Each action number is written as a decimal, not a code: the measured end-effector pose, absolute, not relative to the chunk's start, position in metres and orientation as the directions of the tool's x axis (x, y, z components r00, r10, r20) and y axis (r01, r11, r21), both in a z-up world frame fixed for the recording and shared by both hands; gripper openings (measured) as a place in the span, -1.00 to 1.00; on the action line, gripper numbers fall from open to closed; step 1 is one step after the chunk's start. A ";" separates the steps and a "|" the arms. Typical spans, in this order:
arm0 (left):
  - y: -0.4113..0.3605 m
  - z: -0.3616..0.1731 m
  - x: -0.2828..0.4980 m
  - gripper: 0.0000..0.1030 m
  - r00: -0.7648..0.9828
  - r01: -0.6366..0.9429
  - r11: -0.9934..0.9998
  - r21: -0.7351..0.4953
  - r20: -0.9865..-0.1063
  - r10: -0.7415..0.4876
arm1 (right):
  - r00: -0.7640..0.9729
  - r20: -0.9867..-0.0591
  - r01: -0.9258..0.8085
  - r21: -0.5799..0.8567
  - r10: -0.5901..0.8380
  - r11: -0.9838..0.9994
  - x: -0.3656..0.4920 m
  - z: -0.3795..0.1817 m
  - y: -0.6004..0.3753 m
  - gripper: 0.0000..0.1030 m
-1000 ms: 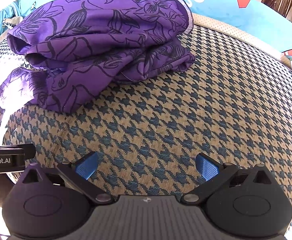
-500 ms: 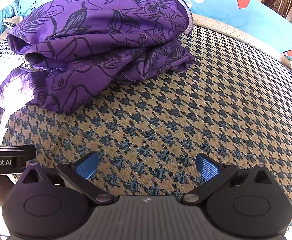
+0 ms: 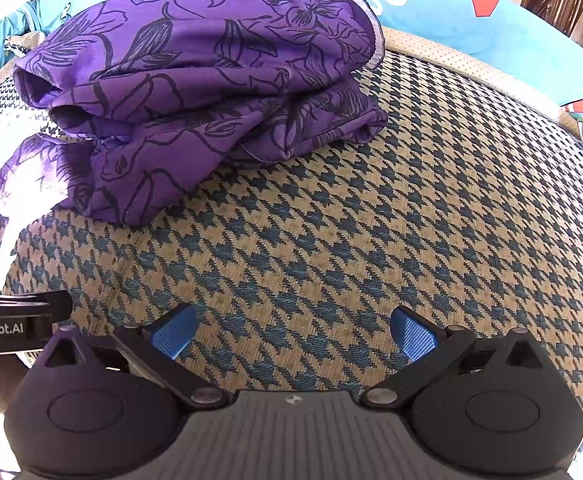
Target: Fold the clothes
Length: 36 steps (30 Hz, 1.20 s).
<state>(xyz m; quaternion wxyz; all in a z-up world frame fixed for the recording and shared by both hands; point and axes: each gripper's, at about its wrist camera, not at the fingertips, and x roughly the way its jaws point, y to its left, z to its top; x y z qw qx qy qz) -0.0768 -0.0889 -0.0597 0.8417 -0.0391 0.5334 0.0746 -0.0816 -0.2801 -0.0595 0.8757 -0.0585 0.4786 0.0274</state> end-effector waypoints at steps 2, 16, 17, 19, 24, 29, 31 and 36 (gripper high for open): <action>-0.088 -0.060 -0.077 1.00 0.420 -0.166 0.986 0.013 -0.904 0.083 | 0.541 -0.841 -0.104 -0.076 -0.008 0.992 -0.082 -0.060 -0.280 1.00; -0.090 -0.060 -0.076 1.00 0.419 -0.170 0.985 0.015 -0.904 0.086 | 0.539 -0.842 -0.105 -0.078 -0.009 0.991 -0.082 -0.059 -0.281 1.00; -0.090 -0.060 -0.077 1.00 0.420 -0.169 0.985 0.016 -0.903 0.086 | 0.539 -0.842 -0.105 -0.078 -0.009 0.991 -0.082 -0.059 -0.281 1.00; -0.091 -0.060 -0.076 1.00 0.419 -0.168 0.986 0.017 -0.904 0.087 | 0.540 -0.842 -0.105 -0.078 -0.009 0.991 -0.082 -0.059 -0.281 1.00; -0.091 -0.060 -0.078 1.00 0.420 -0.164 0.986 0.017 -0.904 0.086 | 0.540 -0.842 -0.104 -0.078 -0.010 0.991 -0.082 -0.060 -0.281 1.00; -0.091 -0.060 -0.078 1.00 0.421 -0.162 0.987 0.020 -0.903 0.088 | 0.540 -0.841 -0.103 -0.079 -0.011 0.992 -0.082 -0.060 -0.281 1.00; -0.092 -0.060 -0.078 1.00 0.425 -0.160 0.987 0.025 -0.900 0.091 | 0.540 -0.842 -0.102 -0.079 -0.012 0.992 -0.082 -0.060 -0.281 1.00; -0.096 -0.056 -0.079 1.00 0.447 -0.147 0.988 0.056 -0.887 0.117 | 0.541 -0.841 -0.089 -0.074 -0.014 0.993 -0.081 -0.059 -0.283 1.00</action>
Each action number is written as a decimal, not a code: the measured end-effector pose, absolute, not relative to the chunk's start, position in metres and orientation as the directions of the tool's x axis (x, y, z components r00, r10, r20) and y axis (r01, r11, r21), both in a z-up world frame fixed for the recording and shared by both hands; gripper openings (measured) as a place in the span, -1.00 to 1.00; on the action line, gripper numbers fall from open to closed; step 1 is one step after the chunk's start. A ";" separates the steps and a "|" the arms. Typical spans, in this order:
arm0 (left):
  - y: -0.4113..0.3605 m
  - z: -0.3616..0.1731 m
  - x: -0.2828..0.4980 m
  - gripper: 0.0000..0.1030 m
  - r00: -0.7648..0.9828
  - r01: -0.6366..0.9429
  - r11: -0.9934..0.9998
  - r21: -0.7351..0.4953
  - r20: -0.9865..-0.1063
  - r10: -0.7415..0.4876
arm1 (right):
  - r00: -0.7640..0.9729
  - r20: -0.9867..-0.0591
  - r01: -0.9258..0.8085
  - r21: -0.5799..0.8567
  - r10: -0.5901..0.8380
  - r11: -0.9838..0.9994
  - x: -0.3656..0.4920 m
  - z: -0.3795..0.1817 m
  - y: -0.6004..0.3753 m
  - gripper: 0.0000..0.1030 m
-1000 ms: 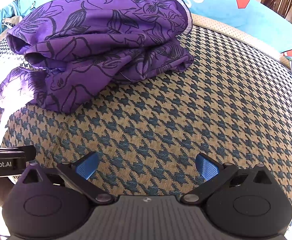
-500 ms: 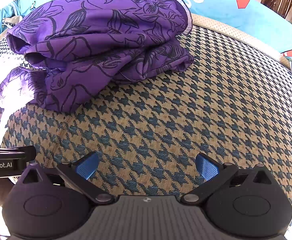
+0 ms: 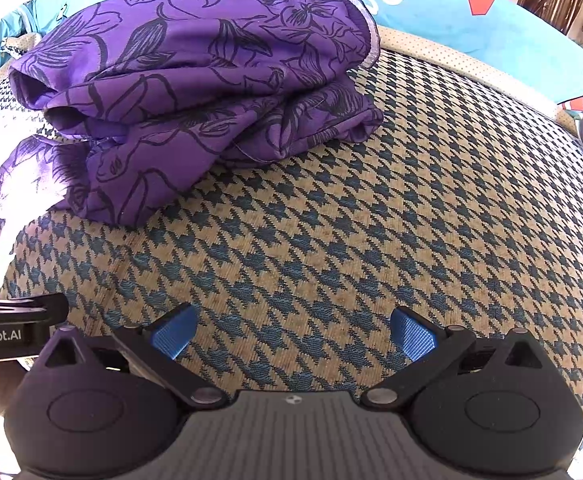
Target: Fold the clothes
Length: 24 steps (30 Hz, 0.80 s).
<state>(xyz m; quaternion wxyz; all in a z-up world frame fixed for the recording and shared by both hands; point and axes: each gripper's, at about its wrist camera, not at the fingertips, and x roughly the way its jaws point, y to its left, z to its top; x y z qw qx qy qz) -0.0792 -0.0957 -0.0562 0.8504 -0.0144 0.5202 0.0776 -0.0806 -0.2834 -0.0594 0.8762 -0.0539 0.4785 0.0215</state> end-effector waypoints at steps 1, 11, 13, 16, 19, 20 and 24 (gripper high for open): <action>-0.096 -0.055 -0.079 1.00 0.452 -0.144 0.988 0.062 -0.884 0.121 | 0.542 -0.840 -0.086 -0.071 -0.013 0.994 -0.080 -0.059 -0.284 1.00; -0.101 -0.053 -0.079 1.00 0.469 -0.120 0.989 0.082 -0.874 0.129 | 0.535 -0.845 -0.084 -0.075 -0.018 0.994 -0.078 -0.061 -0.283 1.00; -0.101 -0.053 -0.079 1.00 0.468 -0.120 0.990 0.080 -0.875 0.127 | 0.533 -0.846 -0.084 -0.076 -0.019 0.994 -0.078 -0.061 -0.283 1.00; -0.101 -0.054 -0.078 1.00 0.467 -0.120 0.990 0.079 -0.875 0.126 | 0.532 -0.847 -0.082 -0.076 -0.021 0.994 -0.078 -0.061 -0.283 1.00; -0.101 -0.055 -0.078 1.00 0.470 -0.115 0.990 0.083 -0.873 0.128 | 0.532 -0.847 -0.081 -0.075 -0.020 0.994 -0.077 -0.061 -0.283 1.00; -0.102 -0.054 -0.078 1.00 0.474 -0.113 0.990 0.089 -0.871 0.133 | 0.533 -0.846 -0.081 -0.074 -0.019 0.994 -0.076 -0.061 -0.282 1.00; -0.102 -0.054 -0.077 1.00 0.483 -0.106 0.989 0.101 -0.864 0.140 | 0.539 -0.842 -0.076 -0.067 -0.015 0.995 -0.076 -0.059 -0.283 1.00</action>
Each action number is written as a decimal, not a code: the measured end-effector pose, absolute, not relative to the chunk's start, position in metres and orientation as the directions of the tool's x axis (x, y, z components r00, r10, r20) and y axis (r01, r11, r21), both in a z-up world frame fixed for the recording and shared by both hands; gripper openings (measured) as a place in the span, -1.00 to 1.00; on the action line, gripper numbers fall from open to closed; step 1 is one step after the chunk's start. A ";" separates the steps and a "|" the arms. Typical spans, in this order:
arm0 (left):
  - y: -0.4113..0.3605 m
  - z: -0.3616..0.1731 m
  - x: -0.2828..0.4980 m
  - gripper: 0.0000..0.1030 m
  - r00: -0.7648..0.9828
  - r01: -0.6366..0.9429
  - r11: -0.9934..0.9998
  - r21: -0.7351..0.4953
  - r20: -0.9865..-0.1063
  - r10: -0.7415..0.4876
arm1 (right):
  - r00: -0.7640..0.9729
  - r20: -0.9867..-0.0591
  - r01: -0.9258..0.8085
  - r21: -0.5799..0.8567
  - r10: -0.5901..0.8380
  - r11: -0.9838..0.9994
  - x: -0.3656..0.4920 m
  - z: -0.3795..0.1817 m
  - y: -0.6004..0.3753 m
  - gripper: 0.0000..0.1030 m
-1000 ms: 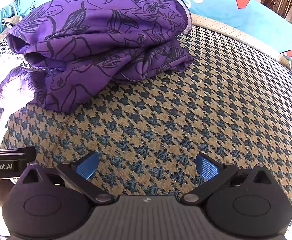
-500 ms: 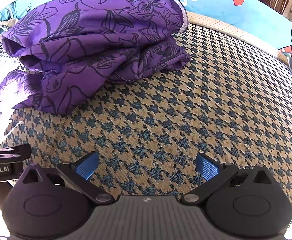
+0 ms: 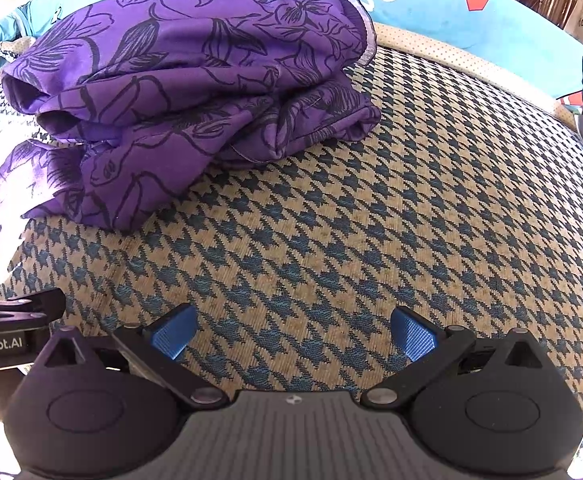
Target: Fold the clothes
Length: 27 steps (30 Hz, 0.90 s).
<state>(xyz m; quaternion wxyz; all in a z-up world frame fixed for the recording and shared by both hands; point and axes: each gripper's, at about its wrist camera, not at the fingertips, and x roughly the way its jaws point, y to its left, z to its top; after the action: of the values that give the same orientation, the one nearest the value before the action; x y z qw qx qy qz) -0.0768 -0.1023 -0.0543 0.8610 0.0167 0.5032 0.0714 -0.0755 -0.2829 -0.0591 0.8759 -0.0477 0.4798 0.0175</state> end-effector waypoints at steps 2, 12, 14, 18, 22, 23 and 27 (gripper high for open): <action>-0.102 -0.055 -0.076 1.00 0.488 -0.104 0.989 0.109 -0.861 0.146 | 0.542 -0.840 -0.073 -0.057 -0.008 0.996 -0.075 -0.058 -0.284 1.00; -0.093 -0.042 -0.063 1.00 0.549 -0.091 0.989 0.118 -0.822 0.148 | 0.508 -0.861 -0.076 -0.036 0.007 0.996 -0.069 -0.063 -0.281 1.00; -0.091 -0.039 -0.059 1.00 0.559 -0.089 0.990 0.108 -0.817 0.140 | 0.508 -0.861 -0.080 -0.046 0.001 0.996 -0.069 -0.064 -0.279 1.00; -0.089 -0.028 -0.049 1.00 0.589 -0.085 0.991 0.101 -0.797 0.132 | 0.497 -0.867 -0.078 -0.063 -0.016 0.995 -0.067 -0.068 -0.276 1.00; -0.088 -0.013 -0.034 1.00 0.628 -0.074 0.993 0.096 -0.769 0.121 | 0.499 -0.867 -0.034 -0.031 -0.010 0.999 -0.064 -0.071 -0.280 1.00; -0.089 -0.010 -0.030 1.00 0.638 -0.068 0.993 0.099 -0.761 0.120 | 0.502 -0.865 -0.025 -0.027 -0.011 0.999 -0.063 -0.071 -0.280 1.00; -0.093 0.000 -0.010 1.00 0.660 -0.063 0.991 0.120 -0.740 0.132 | 0.524 -0.851 -0.010 -0.034 -0.024 0.999 -0.065 -0.074 -0.278 1.00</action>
<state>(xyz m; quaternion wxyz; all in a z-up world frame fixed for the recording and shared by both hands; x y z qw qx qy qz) -0.0104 -0.0932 0.0001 0.9101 0.0417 0.4088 0.0536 -0.0647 -0.2778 -0.0736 0.8727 -0.0172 0.4879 -0.0041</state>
